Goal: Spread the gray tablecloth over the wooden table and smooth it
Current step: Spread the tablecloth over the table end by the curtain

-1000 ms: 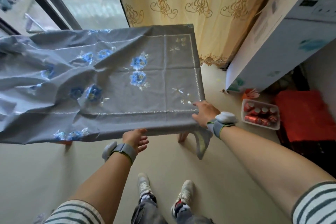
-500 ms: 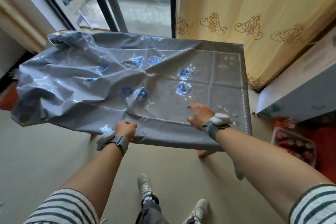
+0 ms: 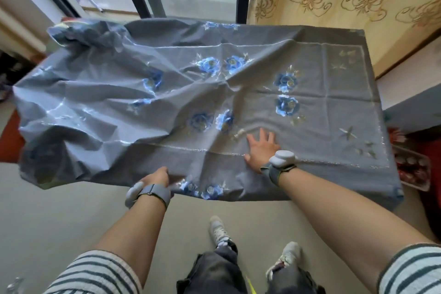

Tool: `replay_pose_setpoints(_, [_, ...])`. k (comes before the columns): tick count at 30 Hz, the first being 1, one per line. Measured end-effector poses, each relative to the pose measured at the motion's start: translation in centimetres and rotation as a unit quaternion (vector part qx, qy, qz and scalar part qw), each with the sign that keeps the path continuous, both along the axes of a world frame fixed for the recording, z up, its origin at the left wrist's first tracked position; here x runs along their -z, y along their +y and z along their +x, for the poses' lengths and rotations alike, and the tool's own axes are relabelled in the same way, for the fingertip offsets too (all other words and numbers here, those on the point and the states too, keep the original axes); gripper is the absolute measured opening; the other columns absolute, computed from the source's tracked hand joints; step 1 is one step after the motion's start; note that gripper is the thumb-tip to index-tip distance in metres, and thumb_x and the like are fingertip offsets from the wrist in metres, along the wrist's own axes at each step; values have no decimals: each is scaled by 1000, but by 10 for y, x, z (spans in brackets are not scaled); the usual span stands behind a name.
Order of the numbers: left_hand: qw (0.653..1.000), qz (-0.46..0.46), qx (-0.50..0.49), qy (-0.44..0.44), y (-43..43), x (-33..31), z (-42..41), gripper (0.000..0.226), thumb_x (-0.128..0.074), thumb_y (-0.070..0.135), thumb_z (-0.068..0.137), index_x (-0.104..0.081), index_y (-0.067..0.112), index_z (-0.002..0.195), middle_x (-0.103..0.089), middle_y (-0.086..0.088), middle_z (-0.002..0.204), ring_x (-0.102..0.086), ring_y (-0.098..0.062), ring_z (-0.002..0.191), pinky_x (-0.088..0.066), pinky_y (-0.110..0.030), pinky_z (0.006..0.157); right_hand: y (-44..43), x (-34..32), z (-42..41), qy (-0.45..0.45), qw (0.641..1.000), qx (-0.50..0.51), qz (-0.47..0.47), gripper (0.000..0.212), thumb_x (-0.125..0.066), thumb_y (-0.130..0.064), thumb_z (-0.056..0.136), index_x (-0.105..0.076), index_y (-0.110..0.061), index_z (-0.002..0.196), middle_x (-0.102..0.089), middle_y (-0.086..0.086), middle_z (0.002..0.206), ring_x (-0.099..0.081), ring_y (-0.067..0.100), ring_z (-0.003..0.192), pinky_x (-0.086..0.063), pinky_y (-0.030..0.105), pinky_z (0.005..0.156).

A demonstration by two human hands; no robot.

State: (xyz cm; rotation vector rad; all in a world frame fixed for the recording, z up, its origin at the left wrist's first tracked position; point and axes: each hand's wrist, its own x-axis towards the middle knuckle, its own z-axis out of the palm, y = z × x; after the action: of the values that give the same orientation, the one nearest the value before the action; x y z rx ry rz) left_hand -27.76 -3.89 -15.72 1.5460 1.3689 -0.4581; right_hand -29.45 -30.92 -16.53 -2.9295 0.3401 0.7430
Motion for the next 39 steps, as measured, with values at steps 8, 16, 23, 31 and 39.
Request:
replay_pose_setpoints(8, [991,-100,-82,-31,13,7,-4,8,-59,2,85,-54,6,80,-55,-10,76,-47,-18,50,-48,-25,39,-7,4,-13,-53,992,90,77,42,-56,-36,88,-55,-22,127,-46,10,140,-40,31,128,-41,38,97])
replay_pose_setpoints(16, [964,-214,-113,-113,14,-24,-25,23,-39,-3,84,-48,3,105,-56,-15,111,-59,-31,98,-49,-44,100,14,-9,-81,-141,790,467,372,28,-61,-26,89,-66,-8,67,-66,8,60,-57,18,41,-53,29,48])
replay_pose_setpoints(23, [940,-289,-94,-156,26,-43,-53,17,-55,14,83,-50,17,67,-63,-2,74,-61,-18,70,-56,-33,61,10,-16,-152,210,700,478,488,19,-48,-21,89,-62,-13,80,-73,3,71,-71,14,61,-37,14,41])
replay_pose_setpoints(31, [911,-378,-46,-157,47,-51,-77,24,-75,35,77,-71,16,92,-76,-6,94,-71,-22,91,-58,-40,83,25,9,-156,-2,478,651,589,16,-37,-23,101,-46,-17,113,-52,13,94,-58,29,80,-51,43,73])
replay_pose_setpoints(39, [973,-228,20,19,53,-30,-73,32,-74,30,81,-47,19,67,-34,4,50,-23,-6,24,-20,-9,29,24,-4,-127,-119,288,692,651,27,-28,-20,90,-45,-17,69,-45,0,45,-40,14,37,-23,12,40])
